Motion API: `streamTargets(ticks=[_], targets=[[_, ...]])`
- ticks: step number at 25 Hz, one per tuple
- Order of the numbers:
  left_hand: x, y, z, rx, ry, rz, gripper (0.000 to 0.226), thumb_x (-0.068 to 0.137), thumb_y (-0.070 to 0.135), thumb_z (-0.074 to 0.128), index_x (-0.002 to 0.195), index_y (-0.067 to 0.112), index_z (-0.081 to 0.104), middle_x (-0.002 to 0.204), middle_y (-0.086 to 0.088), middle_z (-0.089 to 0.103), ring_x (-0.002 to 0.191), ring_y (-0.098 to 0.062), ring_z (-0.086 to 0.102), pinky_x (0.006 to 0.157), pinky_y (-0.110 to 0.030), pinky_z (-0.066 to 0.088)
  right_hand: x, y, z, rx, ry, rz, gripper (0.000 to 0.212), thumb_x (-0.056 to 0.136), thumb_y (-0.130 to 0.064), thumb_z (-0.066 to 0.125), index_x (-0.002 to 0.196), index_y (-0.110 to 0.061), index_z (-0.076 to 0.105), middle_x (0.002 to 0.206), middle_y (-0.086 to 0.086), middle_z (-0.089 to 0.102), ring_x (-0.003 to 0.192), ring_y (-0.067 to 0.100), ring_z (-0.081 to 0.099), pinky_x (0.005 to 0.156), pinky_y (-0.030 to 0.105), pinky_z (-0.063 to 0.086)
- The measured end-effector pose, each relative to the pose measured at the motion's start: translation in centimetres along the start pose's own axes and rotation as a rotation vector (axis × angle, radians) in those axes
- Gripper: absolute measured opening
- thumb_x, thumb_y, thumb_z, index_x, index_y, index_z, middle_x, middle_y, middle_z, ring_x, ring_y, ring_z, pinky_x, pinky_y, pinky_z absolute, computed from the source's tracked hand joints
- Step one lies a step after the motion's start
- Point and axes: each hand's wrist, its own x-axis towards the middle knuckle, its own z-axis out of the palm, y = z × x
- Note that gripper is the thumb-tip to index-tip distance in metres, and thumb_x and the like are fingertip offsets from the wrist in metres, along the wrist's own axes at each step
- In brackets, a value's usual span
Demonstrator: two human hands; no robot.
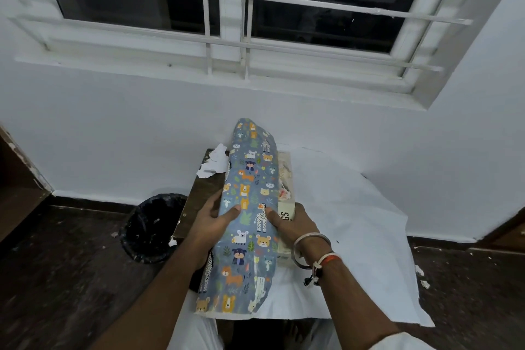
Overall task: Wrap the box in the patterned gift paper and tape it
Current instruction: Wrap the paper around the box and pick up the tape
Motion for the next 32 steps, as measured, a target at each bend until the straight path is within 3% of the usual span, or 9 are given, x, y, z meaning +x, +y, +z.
streamTargets(ticks=[5,9,13,17,20,22,24,28,32], targets=[[1.5,-0.8,-0.4,0.068,0.028,-0.045,0.06,0.09,0.024,0.078,0.143,0.023,0.052,0.127,-0.009,0.068,0.101,-0.029,0.073,0.089,-0.05,0.06,0.3,-0.3,0.4,-0.063,-0.008,0.014,0.083,0.079,-0.078,0.064,0.137,-0.023,0.043,0.123,0.005,0.065,0.109,0.03,0.064,0.094,0.041,0.053],[1.6,-0.7,-0.2,0.24,0.072,-0.033,0.071,0.084,0.05,0.078,0.145,0.029,0.047,0.127,-0.004,0.068,0.101,-0.026,0.072,0.093,-0.05,0.058,0.0,-0.6,0.4,-0.088,-0.01,0.011,0.084,0.08,-0.08,0.062,0.137,-0.021,0.042,0.125,0.006,0.063,0.111,0.031,0.063,0.089,0.038,0.05],[0.8,-1.1,0.8,0.483,0.081,0.059,0.08,0.092,0.061,0.058,0.157,0.036,0.019,0.141,-0.004,0.056,0.123,-0.033,0.061,0.102,-0.043,0.05,0.0,-0.4,0.8,-0.076,-0.014,0.011,0.084,0.08,-0.08,0.061,0.138,-0.022,0.041,0.125,0.006,0.063,0.111,0.031,0.063,0.09,0.038,0.051],[0.5,-2.0,1.6,1.044,0.115,0.164,0.064,0.102,0.063,0.027,0.16,0.046,0.005,0.171,-0.014,0.002,0.155,-0.044,0.01,0.122,-0.064,0.013,0.5,0.1,1.4,-0.031,-0.029,-0.012,0.085,0.086,-0.078,0.054,0.148,-0.024,0.033,0.131,0.01,0.063,0.116,0.033,0.062,0.101,0.043,0.05],[-0.8,-2.1,2.7,1.393,0.142,0.458,0.067,0.101,0.058,0.005,0.163,0.033,0.015,0.171,-0.009,0.009,0.157,-0.036,0.007,0.123,-0.061,-0.001,0.8,0.4,1.2,-0.014,-0.083,-0.016,0.089,0.088,-0.08,0.042,0.154,-0.023,0.029,0.144,0.012,0.057,0.127,0.035,0.058,0.108,0.044,0.045],[-0.8,-1.6,3.3,1.487,0.073,0.481,0.067,0.103,0.055,0.004,0.164,0.028,0.01,0.172,-0.007,0.009,0.158,-0.029,0.005,0.125,-0.058,-0.005,0.5,0.8,0.5,-0.039,-0.102,-0.023,0.091,0.087,-0.083,0.034,0.158,-0.025,0.027,0.151,0.01,0.053,0.133,0.034,0.054,0.112,0.044,0.042],[-0.6,-0.2,3.6,1.582,0.004,0.358,0.065,0.106,0.053,0.01,0.164,0.025,0.002,0.172,-0.008,0.002,0.158,-0.028,0.001,0.125,-0.055,-0.006,-0.3,1.7,-0.9,-0.084,-0.019,-0.093,0.077,0.095,-0.073,0.039,0.156,-0.025,0.035,0.144,0.01,0.059,0.129,0.032,0.057,0.109,0.041,0.045],[-0.3,1.9,4.6,1.749,-0.058,0.311,0.067,0.106,0.051,0.021,0.162,0.018,0.009,0.169,-0.016,0.012,0.154,-0.035,0.016,0.123,-0.056,0.011,-1.3,5.2,-5.8,-0.22,0.411,-0.236,0.055,0.095,-0.055,0.059,0.142,-0.026,0.053,0.128,0.013,0.062,0.119,0.037,0.058,0.101,0.043,0.044],[0.5,2.7,5.0,1.759,-0.111,0.278,0.065,0.104,0.051,0.033,0.156,0.013,0.022,0.158,-0.018,0.029,0.142,-0.038,0.037,0.112,-0.054,0.034,-2.7,10.4,-11.3,-0.102,0.75,0.235,0.079,0.081,-0.074,0.062,0.147,-0.032,0.045,0.153,0.01,0.04,0.135,0.046,0.041,0.109,0.057,0.037]])
